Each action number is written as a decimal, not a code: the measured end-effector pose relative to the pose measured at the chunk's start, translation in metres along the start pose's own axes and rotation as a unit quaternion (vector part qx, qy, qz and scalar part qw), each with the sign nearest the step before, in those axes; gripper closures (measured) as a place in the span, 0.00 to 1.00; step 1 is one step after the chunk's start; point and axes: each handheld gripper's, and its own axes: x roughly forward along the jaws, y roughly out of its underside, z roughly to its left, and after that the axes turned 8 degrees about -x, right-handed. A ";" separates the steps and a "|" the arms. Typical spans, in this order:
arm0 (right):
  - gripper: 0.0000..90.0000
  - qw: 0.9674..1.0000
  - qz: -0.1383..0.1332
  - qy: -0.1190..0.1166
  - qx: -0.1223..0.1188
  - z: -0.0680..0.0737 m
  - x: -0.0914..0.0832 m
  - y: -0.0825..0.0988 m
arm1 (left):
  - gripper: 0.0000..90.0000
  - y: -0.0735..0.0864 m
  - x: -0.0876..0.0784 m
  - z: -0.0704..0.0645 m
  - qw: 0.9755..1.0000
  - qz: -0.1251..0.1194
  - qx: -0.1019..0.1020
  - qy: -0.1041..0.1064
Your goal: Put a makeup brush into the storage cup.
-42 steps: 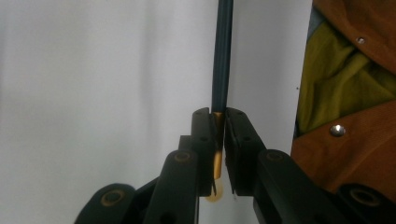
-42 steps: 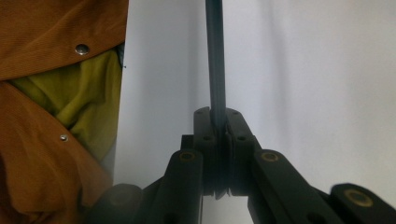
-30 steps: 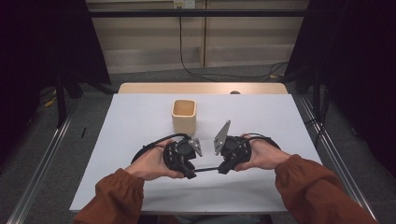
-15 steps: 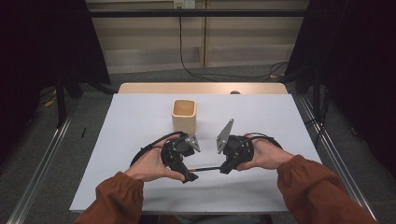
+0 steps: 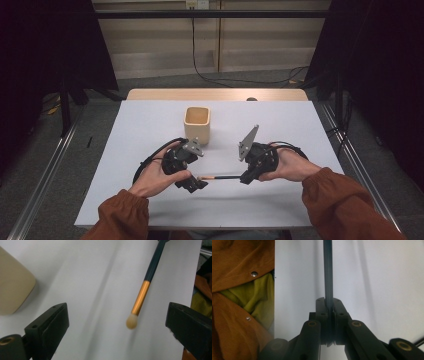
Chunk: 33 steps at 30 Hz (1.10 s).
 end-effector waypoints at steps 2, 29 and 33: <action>0.95 1.000 -0.003 0.000 0.001 0.000 -0.001 0.002 | 0.05 0.004 -0.002 0.003 1.000 -0.012 -0.014 0.003; 0.95 0.993 -0.097 0.052 0.046 0.009 -0.011 0.036 | 0.04 0.045 -0.018 0.005 0.989 -0.122 -0.077 -0.021; 0.95 0.989 -0.126 0.055 0.052 0.010 -0.012 0.042 | 0.04 0.045 -0.016 0.001 0.989 -0.125 -0.079 -0.020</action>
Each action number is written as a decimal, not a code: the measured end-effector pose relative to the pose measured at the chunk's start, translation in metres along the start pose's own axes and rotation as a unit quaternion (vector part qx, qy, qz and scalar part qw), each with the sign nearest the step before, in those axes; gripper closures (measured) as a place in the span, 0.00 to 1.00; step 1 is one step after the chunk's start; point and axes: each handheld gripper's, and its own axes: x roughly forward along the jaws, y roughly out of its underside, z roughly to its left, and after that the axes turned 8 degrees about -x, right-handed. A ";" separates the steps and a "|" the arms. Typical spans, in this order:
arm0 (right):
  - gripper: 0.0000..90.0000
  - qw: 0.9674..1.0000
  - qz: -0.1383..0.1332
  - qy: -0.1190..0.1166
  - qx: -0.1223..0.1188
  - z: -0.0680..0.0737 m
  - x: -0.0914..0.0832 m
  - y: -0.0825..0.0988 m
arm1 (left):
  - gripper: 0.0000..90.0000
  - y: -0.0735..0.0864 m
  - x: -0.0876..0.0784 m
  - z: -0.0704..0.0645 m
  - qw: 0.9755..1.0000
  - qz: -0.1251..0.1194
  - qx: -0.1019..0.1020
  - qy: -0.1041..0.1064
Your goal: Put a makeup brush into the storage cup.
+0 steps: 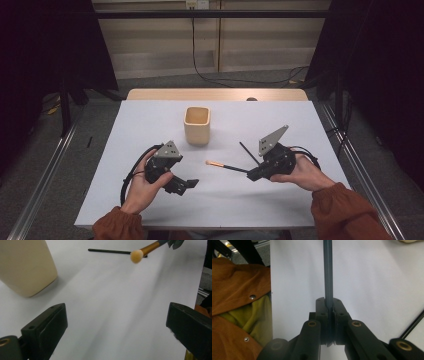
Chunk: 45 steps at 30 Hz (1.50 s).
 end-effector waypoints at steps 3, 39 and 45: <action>0.95 1.000 -0.017 0.004 0.006 0.002 0.000 0.002 | 0.04 0.001 0.001 -0.002 1.000 0.001 0.004 0.002; 0.95 0.971 -0.235 0.040 0.033 0.006 0.004 0.020 | 0.04 0.013 0.004 0.002 1.000 0.000 -0.010 -0.002; 0.95 0.965 -0.257 0.047 0.032 0.006 0.004 0.019 | 0.04 0.015 0.003 0.002 1.000 -0.005 -0.014 -0.002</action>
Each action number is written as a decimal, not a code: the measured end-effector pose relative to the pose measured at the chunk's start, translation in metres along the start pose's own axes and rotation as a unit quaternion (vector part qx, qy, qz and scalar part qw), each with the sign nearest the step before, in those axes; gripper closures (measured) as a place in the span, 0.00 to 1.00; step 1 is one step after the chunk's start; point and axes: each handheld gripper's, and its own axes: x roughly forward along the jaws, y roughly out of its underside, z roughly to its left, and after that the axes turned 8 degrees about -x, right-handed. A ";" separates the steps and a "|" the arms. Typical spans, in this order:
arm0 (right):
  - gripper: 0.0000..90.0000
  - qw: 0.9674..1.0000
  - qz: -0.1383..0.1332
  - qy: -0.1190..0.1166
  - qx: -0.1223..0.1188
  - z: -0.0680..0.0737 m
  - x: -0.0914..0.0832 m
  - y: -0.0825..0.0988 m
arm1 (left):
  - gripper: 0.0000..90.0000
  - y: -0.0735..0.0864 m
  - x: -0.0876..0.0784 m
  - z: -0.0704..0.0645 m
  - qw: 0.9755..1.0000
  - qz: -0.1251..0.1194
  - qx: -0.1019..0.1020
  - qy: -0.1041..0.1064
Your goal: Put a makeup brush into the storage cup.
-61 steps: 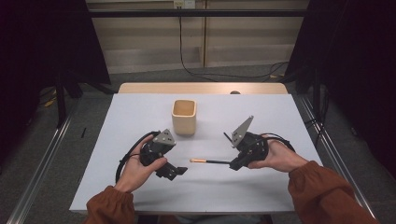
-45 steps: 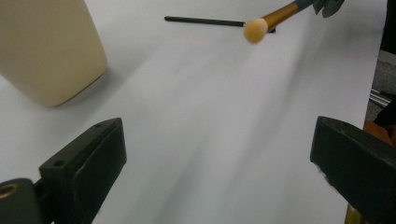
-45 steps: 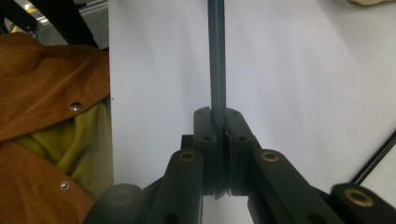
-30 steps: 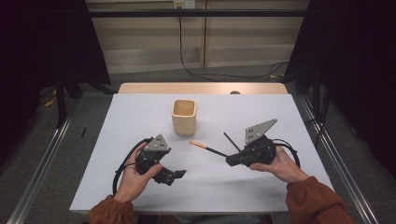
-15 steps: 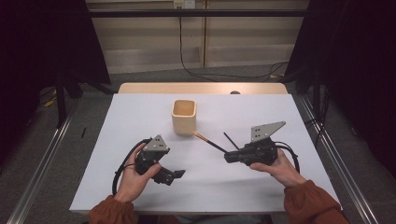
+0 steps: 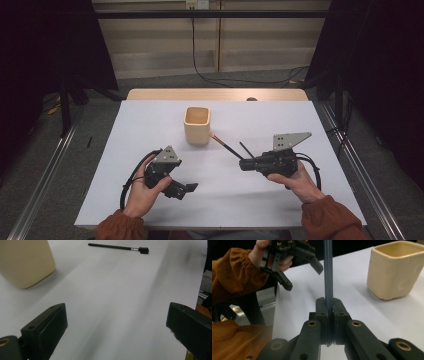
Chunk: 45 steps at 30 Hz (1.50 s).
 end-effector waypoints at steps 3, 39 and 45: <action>0.95 1.000 -0.020 0.005 -0.002 0.001 0.000 -0.001 | 0.04 0.001 0.000 0.000 1.000 -0.002 -0.001 -0.002; 0.95 0.999 -0.041 0.009 -0.003 0.005 -0.002 0.001 | 0.04 0.010 -0.009 -0.006 0.998 -0.069 -0.007 -0.006; 0.95 0.999 -0.045 0.010 -0.003 0.004 -0.003 0.000 | 0.03 0.004 -0.009 -0.008 0.995 -0.095 -0.018 0.011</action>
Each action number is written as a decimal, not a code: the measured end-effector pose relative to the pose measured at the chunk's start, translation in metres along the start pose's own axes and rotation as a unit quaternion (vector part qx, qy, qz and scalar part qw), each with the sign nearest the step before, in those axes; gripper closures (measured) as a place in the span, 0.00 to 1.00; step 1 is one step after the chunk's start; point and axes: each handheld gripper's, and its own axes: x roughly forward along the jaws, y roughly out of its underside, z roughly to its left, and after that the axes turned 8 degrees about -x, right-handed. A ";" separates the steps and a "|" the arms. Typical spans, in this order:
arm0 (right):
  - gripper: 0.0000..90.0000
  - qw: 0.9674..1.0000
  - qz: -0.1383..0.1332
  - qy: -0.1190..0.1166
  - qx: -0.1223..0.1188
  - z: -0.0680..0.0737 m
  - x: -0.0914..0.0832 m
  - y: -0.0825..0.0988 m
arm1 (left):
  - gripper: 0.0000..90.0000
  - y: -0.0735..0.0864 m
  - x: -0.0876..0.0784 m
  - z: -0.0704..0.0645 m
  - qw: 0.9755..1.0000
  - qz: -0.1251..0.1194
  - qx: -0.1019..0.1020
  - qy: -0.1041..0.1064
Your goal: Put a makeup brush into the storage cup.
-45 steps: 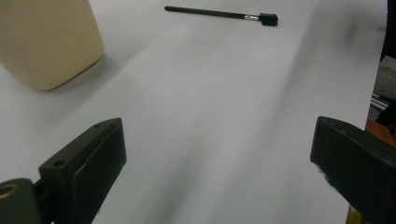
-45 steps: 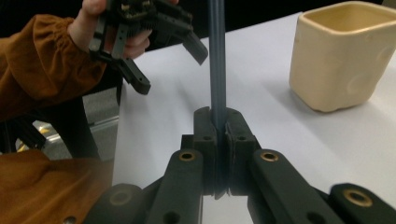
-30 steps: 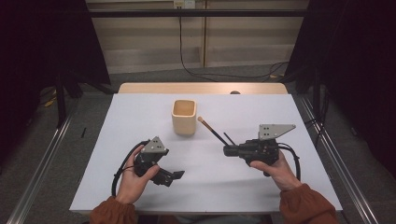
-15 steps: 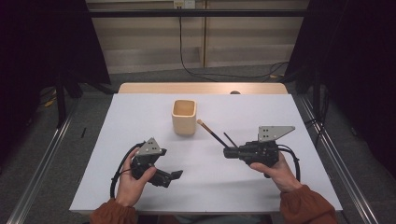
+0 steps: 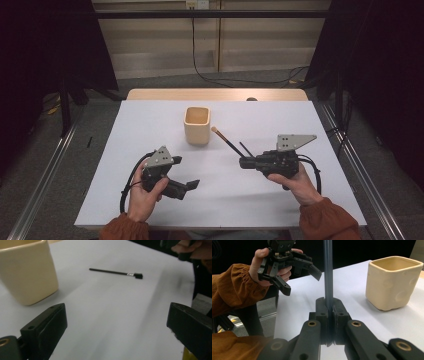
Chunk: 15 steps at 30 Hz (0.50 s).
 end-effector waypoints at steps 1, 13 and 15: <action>0.95 1.000 0.000 0.000 0.000 0.000 0.000 0.000 | 0.03 -0.001 0.001 0.000 1.000 -0.006 -0.002 0.010; 0.95 1.000 0.000 -0.001 -0.002 0.001 0.002 0.001 | 0.03 -0.018 0.010 -0.009 0.999 -0.050 0.016 0.012; 0.95 1.000 0.000 -0.001 -0.003 0.001 0.002 0.001 | 0.03 -0.022 0.012 -0.011 0.998 -0.059 0.017 0.014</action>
